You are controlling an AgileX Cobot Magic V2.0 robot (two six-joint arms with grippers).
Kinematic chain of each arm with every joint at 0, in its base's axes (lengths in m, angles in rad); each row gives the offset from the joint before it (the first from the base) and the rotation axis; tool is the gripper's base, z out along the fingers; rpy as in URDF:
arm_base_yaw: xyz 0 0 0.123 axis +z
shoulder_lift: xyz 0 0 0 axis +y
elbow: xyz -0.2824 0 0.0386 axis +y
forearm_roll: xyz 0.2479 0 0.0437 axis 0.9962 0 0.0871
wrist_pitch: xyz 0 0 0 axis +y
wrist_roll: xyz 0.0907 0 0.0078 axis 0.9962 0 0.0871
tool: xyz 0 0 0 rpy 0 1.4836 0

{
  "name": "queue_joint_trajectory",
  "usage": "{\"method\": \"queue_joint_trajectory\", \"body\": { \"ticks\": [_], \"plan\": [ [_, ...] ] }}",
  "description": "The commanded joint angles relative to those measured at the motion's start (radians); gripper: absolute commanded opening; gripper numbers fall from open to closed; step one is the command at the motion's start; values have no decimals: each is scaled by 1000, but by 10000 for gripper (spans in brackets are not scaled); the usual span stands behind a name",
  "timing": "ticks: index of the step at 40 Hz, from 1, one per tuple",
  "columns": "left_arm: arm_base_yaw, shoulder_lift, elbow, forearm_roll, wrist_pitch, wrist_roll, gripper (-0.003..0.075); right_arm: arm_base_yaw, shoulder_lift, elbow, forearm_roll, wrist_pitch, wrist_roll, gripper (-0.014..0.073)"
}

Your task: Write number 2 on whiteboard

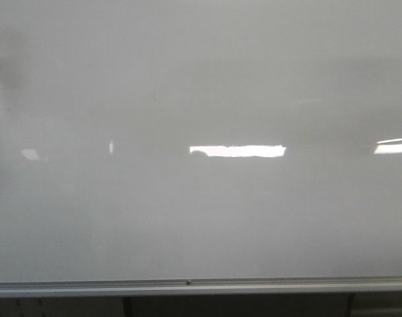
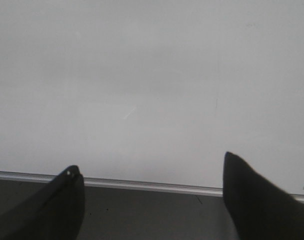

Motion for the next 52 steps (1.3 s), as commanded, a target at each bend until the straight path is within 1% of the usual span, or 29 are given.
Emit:
{"method": "queue_joint_trajectory", "body": {
  "ticks": [1, 11, 24, 32, 35, 41, 44, 52],
  "plan": [
    [7, 19, -54, -15, -94, -9, 511, 2, 1, -35, -7, -62, -5, 592],
    [0, 119, -98, -18, -141, -9, 511, 2, 1, -35, -7, -62, -5, 592],
    [0, 190, -99, -19, -234, -9, 511, 2, 1, -35, -7, -62, -5, 592],
    [0, 223, -100, -19, -239, -9, 507, 2, 1, -35, -7, -62, -5, 592],
    [0, 228, -100, -19, -229, -9, 470, 2, 1, -35, -7, -62, -5, 592],
    [0, 234, -100, -19, -243, -9, 321, 2, 1, -35, -7, -61, -5, 592],
    [-2, 235, -100, -19, -241, -9, 264, 2, 1, -35, -7, -61, -5, 592],
    [-13, 235, -100, -19, -220, -7, 141, 2, 1, -35, -7, -62, -5, 592]
  ]
}}
